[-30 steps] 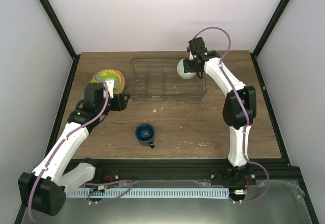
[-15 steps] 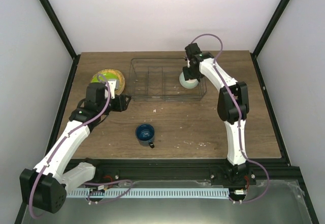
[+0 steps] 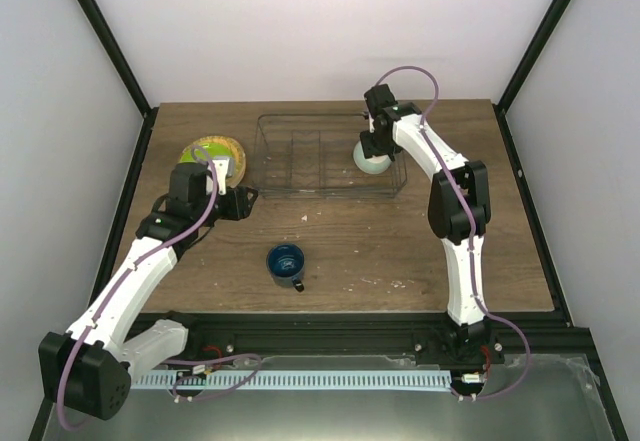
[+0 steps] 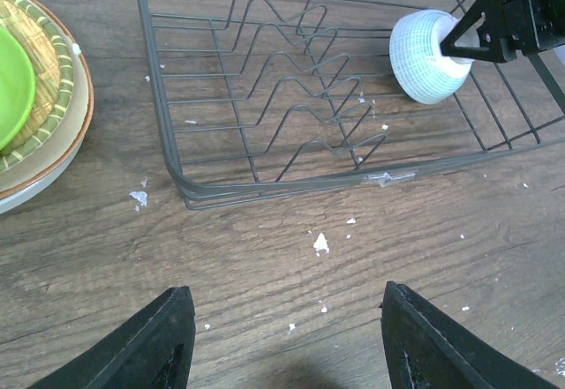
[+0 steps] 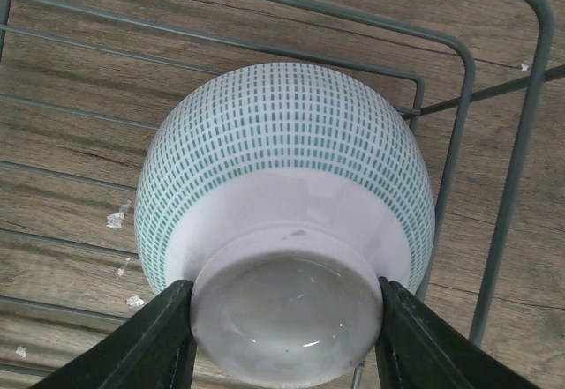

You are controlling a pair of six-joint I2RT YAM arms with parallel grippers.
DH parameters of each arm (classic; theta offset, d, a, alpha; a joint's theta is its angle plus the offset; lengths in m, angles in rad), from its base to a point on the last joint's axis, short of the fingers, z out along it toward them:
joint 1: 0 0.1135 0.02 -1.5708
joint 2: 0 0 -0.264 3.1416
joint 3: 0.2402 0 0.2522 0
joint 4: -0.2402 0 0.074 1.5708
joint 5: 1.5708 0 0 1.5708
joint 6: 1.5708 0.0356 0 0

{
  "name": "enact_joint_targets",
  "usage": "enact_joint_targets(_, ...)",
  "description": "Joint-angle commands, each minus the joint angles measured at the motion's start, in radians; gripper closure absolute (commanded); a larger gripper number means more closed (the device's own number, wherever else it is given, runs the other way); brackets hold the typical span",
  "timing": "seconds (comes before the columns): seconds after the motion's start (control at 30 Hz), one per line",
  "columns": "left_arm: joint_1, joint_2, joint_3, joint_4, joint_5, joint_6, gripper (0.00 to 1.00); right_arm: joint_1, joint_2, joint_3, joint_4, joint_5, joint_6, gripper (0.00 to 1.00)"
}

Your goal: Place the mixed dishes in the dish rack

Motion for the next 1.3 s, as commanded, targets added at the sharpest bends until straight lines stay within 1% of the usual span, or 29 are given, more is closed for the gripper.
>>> enact_joint_targets(0.0,0.003,-0.006,0.0,-0.016,0.007,0.001,0.4,-0.001,-0.027,0.052,0.038,-0.001,-0.012,0.47)
enact_joint_targets(0.13,0.002,-0.017,-0.004,-0.025,0.017,-0.003,0.4,-0.001,-0.054,0.033,0.061,-0.001,-0.013,0.31)
enact_joint_targets(0.23,-0.018,-0.022,0.002,-0.055,-0.032,-0.005,0.4,-0.001,-0.074,0.014,0.08,0.0,-0.017,0.22)
enact_joint_targets(0.37,-0.065,-0.02,-0.001,-0.076,-0.06,-0.021,0.41,0.003,-0.103,-0.012,0.095,0.008,-0.01,0.21)
enact_joint_targets(0.53,-0.179,0.012,-0.014,-0.114,-0.144,-0.065,0.41,0.049,-0.23,-0.122,0.146,0.045,-0.002,0.21)
enact_joint_targets(0.63,-0.23,0.025,-0.045,-0.127,-0.182,-0.095,0.41,0.105,-0.339,-0.265,0.198,0.087,0.019,0.21)
enact_joint_targets(0.73,-0.253,0.021,-0.077,-0.135,-0.189,-0.116,0.41,0.146,-0.469,-0.443,0.269,0.078,0.065,0.21)
enact_joint_targets(0.87,-0.267,0.014,-0.111,-0.153,-0.19,-0.139,0.42,0.193,-0.67,-0.696,0.395,-0.026,0.135,0.21)
enact_joint_targets(0.97,-0.288,0.027,-0.128,-0.155,-0.189,-0.149,0.42,0.215,-0.783,-0.861,0.483,-0.125,0.174,0.21)
enact_joint_targets(1.03,-0.317,0.045,-0.129,-0.154,-0.202,-0.157,0.42,0.23,-0.829,-0.936,0.503,-0.151,0.199,0.21)
enact_joint_targets(1.27,-0.426,0.144,-0.11,-0.134,-0.24,-0.183,0.42,0.275,-0.886,-1.036,0.503,-0.141,0.231,0.21)
